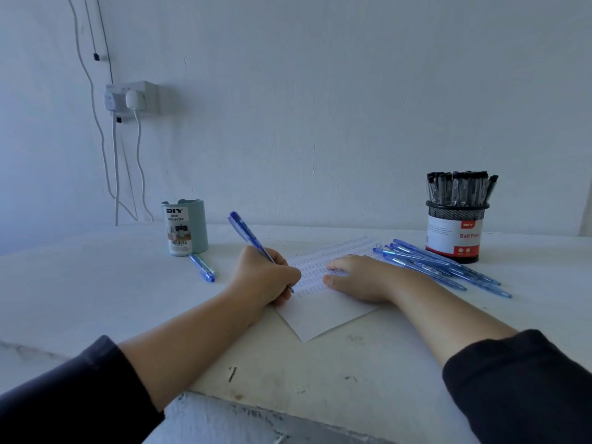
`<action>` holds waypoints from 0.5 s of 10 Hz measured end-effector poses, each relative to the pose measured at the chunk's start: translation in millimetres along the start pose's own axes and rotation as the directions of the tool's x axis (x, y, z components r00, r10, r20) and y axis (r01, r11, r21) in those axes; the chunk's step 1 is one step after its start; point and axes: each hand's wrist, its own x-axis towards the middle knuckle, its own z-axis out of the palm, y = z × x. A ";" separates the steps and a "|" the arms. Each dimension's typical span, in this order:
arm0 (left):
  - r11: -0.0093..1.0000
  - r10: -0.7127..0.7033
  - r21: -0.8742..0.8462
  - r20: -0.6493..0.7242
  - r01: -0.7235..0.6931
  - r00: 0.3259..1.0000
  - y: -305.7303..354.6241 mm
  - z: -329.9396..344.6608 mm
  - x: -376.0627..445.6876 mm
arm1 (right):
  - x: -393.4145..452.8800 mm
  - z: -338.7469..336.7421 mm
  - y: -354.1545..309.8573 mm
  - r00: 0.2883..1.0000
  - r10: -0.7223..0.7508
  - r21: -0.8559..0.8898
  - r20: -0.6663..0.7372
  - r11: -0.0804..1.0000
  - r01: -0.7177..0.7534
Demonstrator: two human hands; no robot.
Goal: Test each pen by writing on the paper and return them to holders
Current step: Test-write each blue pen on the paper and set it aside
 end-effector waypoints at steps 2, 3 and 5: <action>1.000 0.000 0.023 0.001 0.000 1.000 -0.2 1.0 0.7 | 0.2 -0.2 0.1 1.000 -0.001 0.001 0.005 1.000 0.001; 0.999 -0.001 0.043 0.014 0.001 1.000 -0.2 1.8 0.2 | 0.8 -0.3 -0.2 1.000 0.000 0.003 0.005 1.000 0.000; 0.998 -0.014 0.061 0.015 0.013 1.000 -0.2 2.7 2.7 | -0.1 -0.4 -0.5 1.000 -0.002 0.000 0.009 1.000 0.002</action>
